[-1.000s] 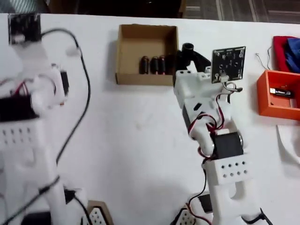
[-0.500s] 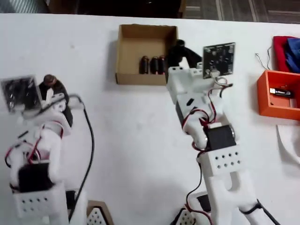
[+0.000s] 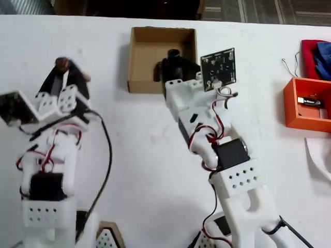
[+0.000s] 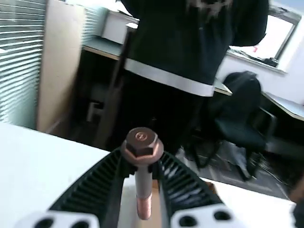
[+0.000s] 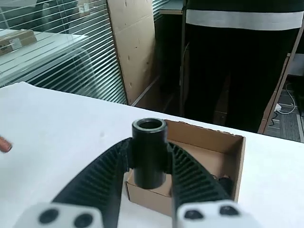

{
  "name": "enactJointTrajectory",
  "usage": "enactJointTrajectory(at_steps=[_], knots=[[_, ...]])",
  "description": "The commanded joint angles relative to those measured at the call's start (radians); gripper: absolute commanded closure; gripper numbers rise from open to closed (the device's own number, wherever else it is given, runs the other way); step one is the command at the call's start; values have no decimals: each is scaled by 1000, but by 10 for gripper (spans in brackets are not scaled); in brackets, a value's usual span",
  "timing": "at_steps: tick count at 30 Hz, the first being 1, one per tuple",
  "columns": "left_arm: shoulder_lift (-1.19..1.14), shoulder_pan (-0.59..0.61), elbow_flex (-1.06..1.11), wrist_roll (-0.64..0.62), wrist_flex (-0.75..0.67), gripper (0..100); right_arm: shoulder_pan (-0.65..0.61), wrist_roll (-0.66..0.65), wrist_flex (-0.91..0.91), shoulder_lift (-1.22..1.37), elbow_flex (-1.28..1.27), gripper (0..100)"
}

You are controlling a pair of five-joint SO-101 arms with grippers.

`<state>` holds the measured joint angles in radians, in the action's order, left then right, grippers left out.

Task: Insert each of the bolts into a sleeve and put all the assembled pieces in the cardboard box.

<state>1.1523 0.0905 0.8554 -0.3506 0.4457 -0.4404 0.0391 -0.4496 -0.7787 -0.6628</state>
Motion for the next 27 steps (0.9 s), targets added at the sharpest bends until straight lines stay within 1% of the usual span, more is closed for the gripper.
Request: enactJointTrajectory(at_steps=[1,3,5,8,11,13,16,18,23,25,27], knots=[[-135,-109,-274,-28,117,974,15,2,27,-5,5,976],[-218,-149,-421,-80,195,974,15,3,27,-21,-12,976],[-305,-187,-576,-127,256,974,8,5,90,-67,-74,976],[-437,-233,-797,-163,330,974,8,5,303,-160,-230,976],[-562,-275,-974,-157,377,974,13,-2,542,-214,-373,977],[-635,-301,-1066,-155,399,973,13,-3,631,-219,-414,977],[-724,-351,-1165,-147,417,973,15,-3,644,-219,-419,977],[-764,-405,-1201,-101,437,973,15,-3,645,-225,-419,977],[-793,-535,-1219,23,454,973,16,-3,648,-217,-419,977],[-793,-563,-1219,72,454,973,31,-3,648,-217,-417,977],[-793,-568,-1219,92,454,973,48,-3,648,-217,-416,977]])
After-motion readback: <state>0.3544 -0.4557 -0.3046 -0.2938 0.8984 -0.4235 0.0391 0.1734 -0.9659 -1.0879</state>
